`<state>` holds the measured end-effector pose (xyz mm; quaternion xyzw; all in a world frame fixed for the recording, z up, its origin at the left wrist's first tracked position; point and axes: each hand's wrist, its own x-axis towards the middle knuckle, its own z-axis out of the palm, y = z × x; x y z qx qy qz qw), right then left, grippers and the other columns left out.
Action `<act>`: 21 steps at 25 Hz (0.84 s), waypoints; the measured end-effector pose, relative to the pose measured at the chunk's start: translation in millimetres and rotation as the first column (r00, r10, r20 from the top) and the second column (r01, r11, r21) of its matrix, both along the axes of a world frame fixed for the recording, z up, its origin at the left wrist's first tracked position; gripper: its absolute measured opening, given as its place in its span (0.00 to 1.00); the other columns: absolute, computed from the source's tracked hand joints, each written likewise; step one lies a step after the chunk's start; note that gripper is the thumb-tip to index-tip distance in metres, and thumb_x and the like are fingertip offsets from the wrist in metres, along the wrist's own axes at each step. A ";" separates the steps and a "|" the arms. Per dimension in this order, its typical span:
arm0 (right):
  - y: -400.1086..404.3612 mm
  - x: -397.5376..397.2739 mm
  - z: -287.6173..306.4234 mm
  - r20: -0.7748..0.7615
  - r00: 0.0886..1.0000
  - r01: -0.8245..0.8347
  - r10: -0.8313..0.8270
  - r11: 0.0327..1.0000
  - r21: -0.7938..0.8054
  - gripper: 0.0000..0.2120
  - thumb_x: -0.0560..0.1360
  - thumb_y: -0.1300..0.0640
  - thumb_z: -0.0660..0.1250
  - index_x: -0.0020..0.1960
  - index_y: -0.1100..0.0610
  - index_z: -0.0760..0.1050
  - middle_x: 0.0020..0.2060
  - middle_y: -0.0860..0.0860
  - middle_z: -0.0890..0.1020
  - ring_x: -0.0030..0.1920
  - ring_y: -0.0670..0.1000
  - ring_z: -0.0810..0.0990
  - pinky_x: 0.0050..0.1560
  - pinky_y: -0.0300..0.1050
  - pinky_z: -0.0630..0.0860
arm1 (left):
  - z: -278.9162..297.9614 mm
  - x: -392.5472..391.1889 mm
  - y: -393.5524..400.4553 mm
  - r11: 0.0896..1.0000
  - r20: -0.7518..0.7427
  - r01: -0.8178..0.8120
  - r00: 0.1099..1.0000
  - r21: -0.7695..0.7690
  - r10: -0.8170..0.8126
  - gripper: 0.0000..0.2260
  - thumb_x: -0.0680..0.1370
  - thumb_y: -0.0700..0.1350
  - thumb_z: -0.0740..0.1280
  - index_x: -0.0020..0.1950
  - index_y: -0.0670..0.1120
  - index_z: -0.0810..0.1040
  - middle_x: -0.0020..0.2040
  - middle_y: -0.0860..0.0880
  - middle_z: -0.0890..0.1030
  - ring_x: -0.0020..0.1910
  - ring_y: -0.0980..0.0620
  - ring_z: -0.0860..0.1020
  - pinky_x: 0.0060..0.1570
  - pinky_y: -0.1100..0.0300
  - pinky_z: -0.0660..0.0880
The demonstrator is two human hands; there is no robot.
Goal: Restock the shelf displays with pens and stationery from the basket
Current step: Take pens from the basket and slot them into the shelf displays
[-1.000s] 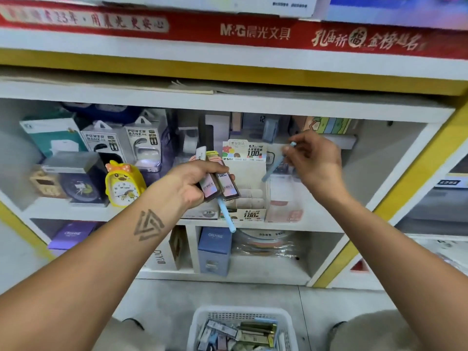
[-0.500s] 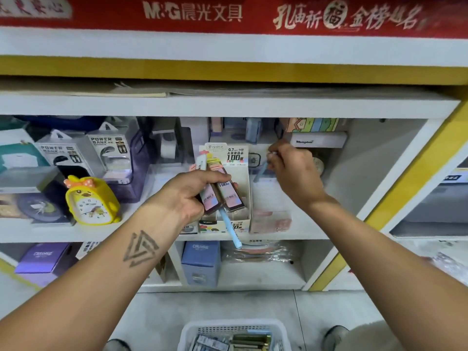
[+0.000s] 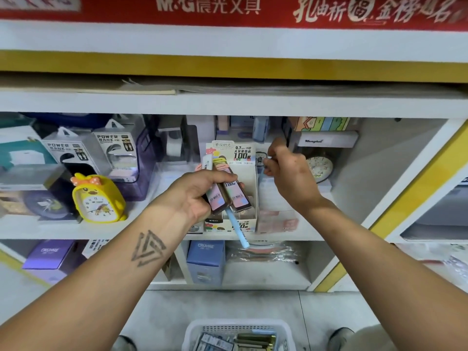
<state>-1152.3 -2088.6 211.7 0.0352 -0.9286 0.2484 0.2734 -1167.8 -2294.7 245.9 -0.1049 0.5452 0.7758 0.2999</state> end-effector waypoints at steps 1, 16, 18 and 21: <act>-0.8 -0.2 -0.6 -0.008 1.000 0.002 -0.001 1.000 0.028 0.04 0.80 0.66 0.61 0.53 0.60 0.69 0.38 0.59 0.82 0.39 0.61 0.82 0.38 0.58 0.80 | 0.3 0.9 -1.5 1.000 0.001 -0.003 1.000 -0.002 0.003 0.10 0.72 0.28 0.70 0.50 0.39 0.78 0.38 0.38 0.84 0.37 0.42 0.85 0.30 0.48 0.81; -13.1 79.0 5.2 0.566 0.825 -0.122 -0.010 0.973 0.195 0.09 0.80 0.45 0.61 0.51 0.48 0.78 0.47 0.48 0.83 0.48 0.55 0.80 0.49 0.50 0.77 | 5.4 24.3 -3.7 1.000 -0.012 -0.007 1.000 -0.026 0.007 0.11 0.71 0.28 0.71 0.49 0.39 0.78 0.38 0.38 0.84 0.36 0.42 0.85 0.32 0.44 0.82; -12.4 84.4 3.9 0.568 0.823 -0.173 0.011 0.957 0.232 0.07 0.79 0.52 0.62 0.51 0.50 0.78 0.49 0.49 0.83 0.49 0.55 0.80 0.50 0.51 0.78 | 4.8 28.8 -2.7 0.999 -0.002 0.000 1.000 -0.044 0.000 0.10 0.72 0.28 0.70 0.50 0.39 0.77 0.37 0.38 0.84 0.35 0.42 0.85 0.30 0.45 0.81; -15.0 84.7 11.2 0.451 0.889 -0.131 0.084 0.989 0.073 0.05 0.79 0.54 0.64 0.49 0.49 0.80 0.45 0.48 0.85 0.46 0.50 0.82 0.48 0.46 0.78 | 5.6 30.4 -1.6 1.000 -0.005 -0.005 1.000 -0.028 0.005 0.09 0.72 0.29 0.70 0.48 0.39 0.77 0.36 0.38 0.84 0.34 0.43 0.85 0.30 0.45 0.82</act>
